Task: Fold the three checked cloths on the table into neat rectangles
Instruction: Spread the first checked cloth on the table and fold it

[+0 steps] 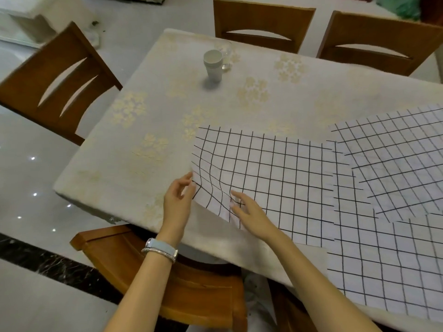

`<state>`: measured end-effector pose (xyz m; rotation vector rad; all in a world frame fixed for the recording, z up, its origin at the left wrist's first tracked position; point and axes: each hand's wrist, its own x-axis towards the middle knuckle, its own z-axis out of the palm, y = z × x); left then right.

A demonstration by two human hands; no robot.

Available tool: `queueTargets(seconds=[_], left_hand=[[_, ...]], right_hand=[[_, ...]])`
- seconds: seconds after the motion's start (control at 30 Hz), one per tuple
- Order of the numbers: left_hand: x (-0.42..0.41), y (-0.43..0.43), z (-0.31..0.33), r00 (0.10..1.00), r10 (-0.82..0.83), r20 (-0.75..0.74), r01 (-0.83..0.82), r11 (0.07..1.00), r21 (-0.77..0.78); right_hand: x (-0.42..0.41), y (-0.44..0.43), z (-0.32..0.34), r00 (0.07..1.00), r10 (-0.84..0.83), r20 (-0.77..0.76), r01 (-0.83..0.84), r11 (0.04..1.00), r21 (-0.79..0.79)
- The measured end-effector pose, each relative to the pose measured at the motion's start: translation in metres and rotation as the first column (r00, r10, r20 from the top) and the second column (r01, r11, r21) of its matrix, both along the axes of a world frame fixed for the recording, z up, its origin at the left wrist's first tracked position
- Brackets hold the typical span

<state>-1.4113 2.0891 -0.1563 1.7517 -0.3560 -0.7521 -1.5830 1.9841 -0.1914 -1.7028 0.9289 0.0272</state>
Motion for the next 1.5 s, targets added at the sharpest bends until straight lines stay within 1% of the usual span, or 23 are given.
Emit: queueTargets(seconds=[0.07, 0.13, 0.17, 0.23, 0.33, 0.4, 0.43, 0.53, 0.6, 0.67, 0.7, 0.73, 0.77, 0.83, 0.9, 0.97, 1.03, 1.1, 1.17, 1.27, 1.5], left_hand=[[-0.007, -0.01, 0.007, 0.993, -0.118, 0.032, 0.12, 0.991, -0.062], [-0.019, -0.022, 0.012, 0.973, -0.224, 0.049, 0.228, 0.966, -0.12], [-0.026, -0.028, 0.013, 0.96, -0.272, 0.063, 0.279, 0.949, -0.147], [-0.041, -0.039, 0.015, 0.928, -0.362, 0.089, 0.372, 0.911, -0.179], [-0.064, -0.055, 0.012, 0.883, -0.454, 0.117, 0.468, 0.867, -0.172], [-0.079, -0.063, 0.01, 0.862, -0.494, 0.111, 0.506, 0.849, -0.154], [-0.086, -0.066, 0.01, 0.85, -0.516, 0.108, 0.527, 0.837, -0.15], [-0.106, -0.074, 0.017, 0.792, -0.592, 0.148, 0.609, 0.784, -0.123], [-0.117, -0.079, 0.019, 0.749, -0.639, 0.176, 0.66, 0.744, -0.106], [-0.123, -0.083, 0.013, 0.723, -0.665, 0.184, 0.687, 0.72, -0.099], [-0.125, -0.086, 0.006, 0.712, -0.671, 0.208, 0.696, 0.714, -0.079], [-0.124, -0.087, -0.004, 0.694, -0.671, 0.26, 0.701, 0.712, -0.034], [-0.123, -0.089, -0.016, 0.656, -0.675, 0.337, 0.707, 0.707, 0.041], [-0.119, -0.09, -0.044, 0.52, -0.72, 0.46, 0.705, 0.666, 0.246], [-0.115, -0.089, -0.068, 0.407, -0.783, 0.471, 0.673, 0.605, 0.424], [-0.114, -0.087, -0.086, 0.3, -0.831, 0.467, 0.643, 0.539, 0.545], [-0.113, -0.085, -0.1, 0.184, -0.856, 0.484, 0.605, 0.487, 0.631], [-0.114, -0.084, -0.109, 0.108, -0.861, 0.497, 0.566, 0.464, 0.682], [-0.117, -0.084, -0.113, 0.084, -0.866, 0.494, 0.544, 0.455, 0.705], [-0.12, -0.084, -0.117, 0.074, -0.869, 0.488, 0.52, 0.452, 0.725], [-0.12, -0.082, -0.121, 0.062, -0.878, 0.474, 0.492, 0.44, 0.751]], right_hand=[[0.006, -0.01, 0.022, 0.971, -0.222, 0.085, 0.206, 0.964, 0.168], [0.012, -0.022, 0.044, 0.903, -0.408, 0.135, 0.353, 0.883, 0.308], [0.014, -0.029, 0.055, 0.875, -0.461, 0.148, 0.387, 0.85, 0.357], [0.016, -0.041, 0.074, 0.851, -0.499, 0.161, 0.413, 0.827, 0.381], [0.012, -0.056, 0.09, 0.827, -0.539, 0.16, 0.472, 0.82, 0.324], [0.004, -0.066, 0.09, 0.802, -0.58, 0.14, 0.548, 0.809, 0.212], [-0.002, -0.07, 0.088, 0.789, -0.6, 0.129, 0.579, 0.798, 0.169], [-0.027, -0.081, 0.08, 0.741, -0.662, 0.116, 0.65, 0.749, 0.127], [-0.049, -0.088, 0.074, 0.721, -0.685, 0.106, 0.682, 0.728, 0.063], [-0.074, -0.094, 0.068, 0.695, -0.713, 0.096, 0.716, 0.698, -0.001], [-0.086, -0.097, 0.063, 0.67, -0.736, 0.092, 0.741, 0.672, -0.022], [-0.099, -0.1, 0.058, 0.644, -0.76, 0.082, 0.765, 0.643, -0.041], [-0.112, -0.101, 0.053, 0.621, -0.781, 0.07, 0.784, 0.618, -0.054], [-0.134, -0.104, 0.039, 0.595, -0.803, 0.032, 0.802, 0.591, -0.087], [-0.151, -0.103, 0.024, 0.587, -0.81, -0.016, 0.802, 0.584, -0.127], [-0.163, -0.101, 0.008, 0.573, -0.818, -0.054, 0.804, 0.574, -0.153], [-0.171, -0.1, -0.007, 0.553, -0.829, -0.084, 0.809, 0.558, -0.183], [-0.178, -0.099, -0.018, 0.542, -0.835, -0.1, 0.805, 0.549, -0.223], [-0.181, -0.099, -0.027, 0.533, -0.84, -0.102, 0.804, 0.54, -0.249], [-0.182, -0.099, -0.034, 0.529, -0.845, -0.081, 0.806, 0.53, -0.265], [-0.179, -0.1, -0.04, 0.546, -0.836, -0.059, 0.795, 0.539, -0.278]])
